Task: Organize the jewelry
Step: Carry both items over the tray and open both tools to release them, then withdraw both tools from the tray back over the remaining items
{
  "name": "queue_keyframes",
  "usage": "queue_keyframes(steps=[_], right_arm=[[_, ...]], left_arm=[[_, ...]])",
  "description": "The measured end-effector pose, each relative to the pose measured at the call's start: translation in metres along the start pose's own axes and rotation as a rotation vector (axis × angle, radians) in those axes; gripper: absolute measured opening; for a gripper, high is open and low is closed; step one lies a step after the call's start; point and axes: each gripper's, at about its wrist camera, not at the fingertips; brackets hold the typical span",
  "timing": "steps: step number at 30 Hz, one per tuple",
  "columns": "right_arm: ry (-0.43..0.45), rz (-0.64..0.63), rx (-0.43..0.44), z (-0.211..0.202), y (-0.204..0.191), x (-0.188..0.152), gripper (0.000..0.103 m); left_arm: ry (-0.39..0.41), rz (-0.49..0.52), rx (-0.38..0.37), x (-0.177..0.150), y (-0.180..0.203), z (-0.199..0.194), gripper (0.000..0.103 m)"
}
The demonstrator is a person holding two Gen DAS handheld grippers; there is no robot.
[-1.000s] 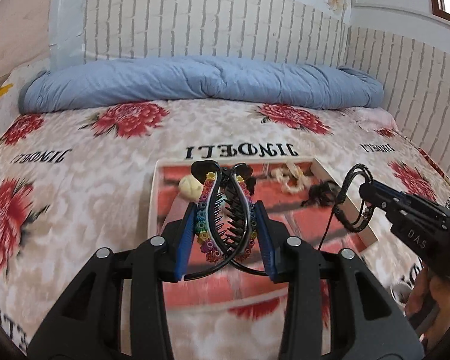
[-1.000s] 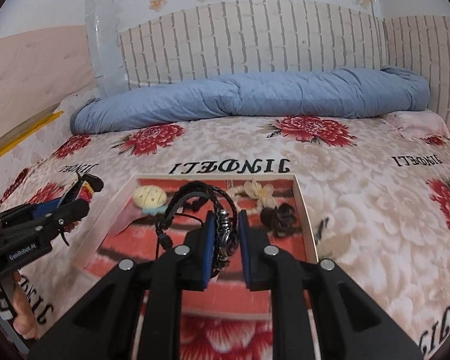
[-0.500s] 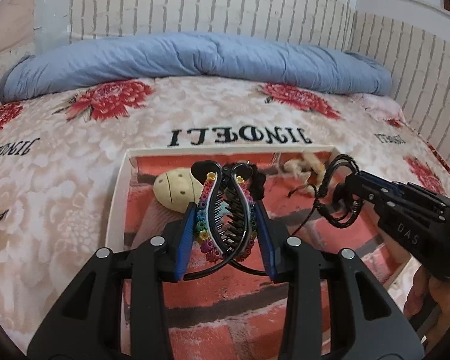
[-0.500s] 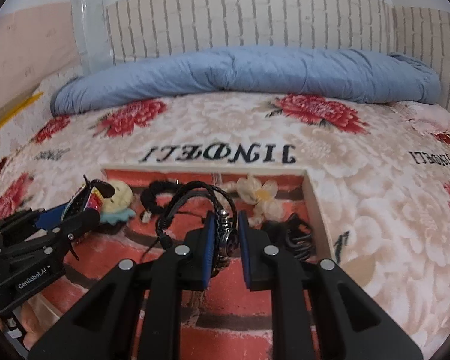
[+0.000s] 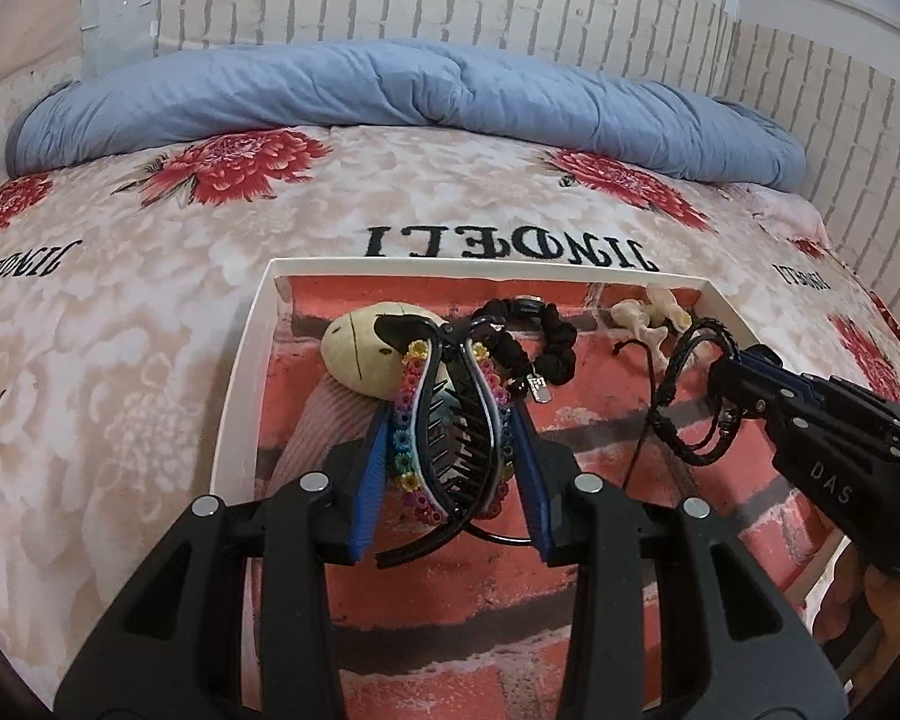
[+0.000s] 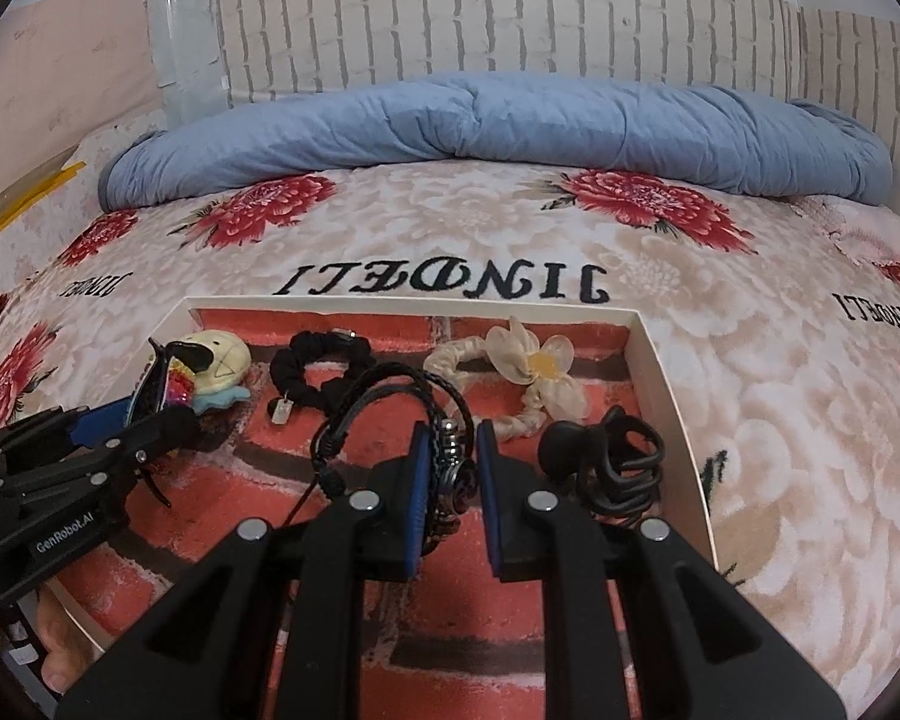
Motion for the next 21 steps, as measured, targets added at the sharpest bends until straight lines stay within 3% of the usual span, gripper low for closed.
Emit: queue_keyframes(steps=[15,17,19,21], right_arm=[[-0.071,0.017,0.022,0.012,0.005,-0.008,0.018],[-0.076,0.019,0.023,0.013,0.005,-0.008,0.018],[-0.079,0.020,0.023,0.013,0.005,-0.008,0.019],[-0.068,0.021,0.023,0.011,0.005,-0.008,0.034]], left_arm=[[-0.044,-0.018,-0.002,-0.004,-0.002,0.006,0.039],[-0.041,-0.019,-0.001,-0.004,-0.002,0.005,0.042],[-0.034,-0.020,0.001,-0.004,-0.002,0.003,0.053],[-0.022,-0.020,0.002,-0.004,-0.002,0.000,0.062]])
Point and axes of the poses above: each gripper's, at about its wrist camera, not at the fingertips, and z roughly the way its jaws point, y to its right, x to its top
